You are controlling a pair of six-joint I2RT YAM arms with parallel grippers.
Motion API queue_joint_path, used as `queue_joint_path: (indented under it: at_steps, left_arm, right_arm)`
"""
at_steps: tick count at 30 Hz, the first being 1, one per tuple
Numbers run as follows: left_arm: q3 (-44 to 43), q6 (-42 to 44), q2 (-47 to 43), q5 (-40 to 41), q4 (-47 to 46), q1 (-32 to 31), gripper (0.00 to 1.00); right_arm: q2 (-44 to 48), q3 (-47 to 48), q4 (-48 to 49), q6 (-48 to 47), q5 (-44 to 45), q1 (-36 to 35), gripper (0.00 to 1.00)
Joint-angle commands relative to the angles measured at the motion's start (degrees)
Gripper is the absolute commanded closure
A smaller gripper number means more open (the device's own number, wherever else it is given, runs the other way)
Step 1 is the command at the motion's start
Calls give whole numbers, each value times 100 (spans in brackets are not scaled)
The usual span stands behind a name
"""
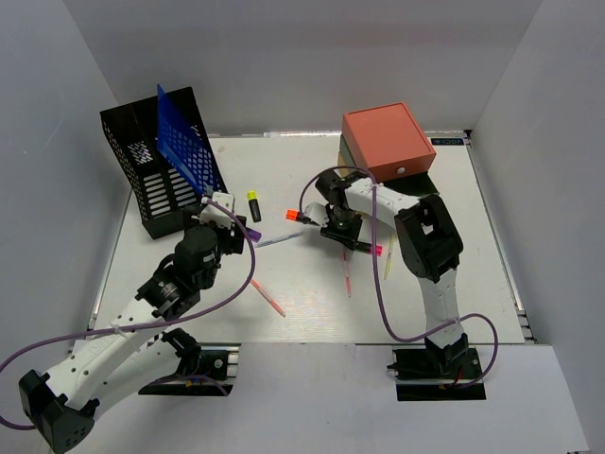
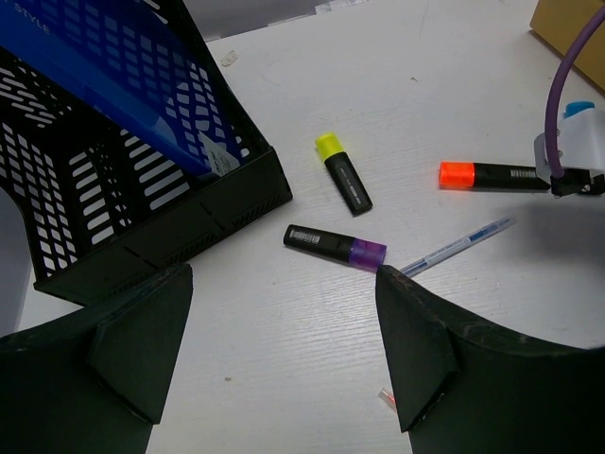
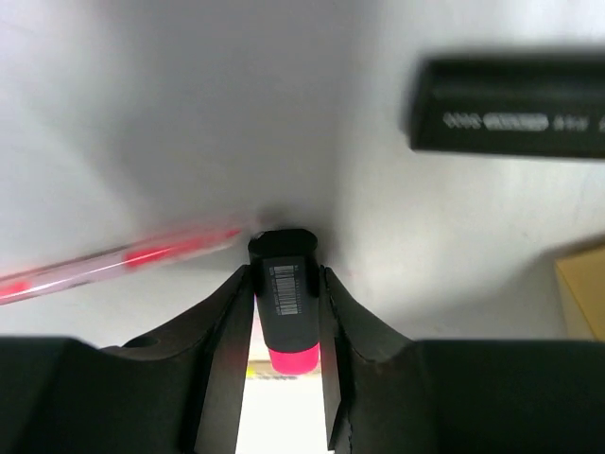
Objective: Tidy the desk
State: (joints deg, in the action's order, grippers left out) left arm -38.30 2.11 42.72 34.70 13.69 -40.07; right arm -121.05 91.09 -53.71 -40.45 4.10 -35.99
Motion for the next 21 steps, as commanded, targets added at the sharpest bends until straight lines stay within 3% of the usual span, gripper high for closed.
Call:
queue_joint_path:
  at_steps: [1,11,16,21]
  left_arm:
    - [42,26,-88,19,-104,17,12]
    - [77,53,-71,28,-139,17,12]
    - [95,62,-27,28,-130,17,13]
    - [104,70,-62,46,-156,17,12]
  right_arm:
    - [442,304,54,151,-945,-40,89]
    - [1900,480,168,643,-2229,-31,100]
    - [2918,217,685,757,-2028,21,100]
    - [3964,-565,1380,802,-1211,249,100]
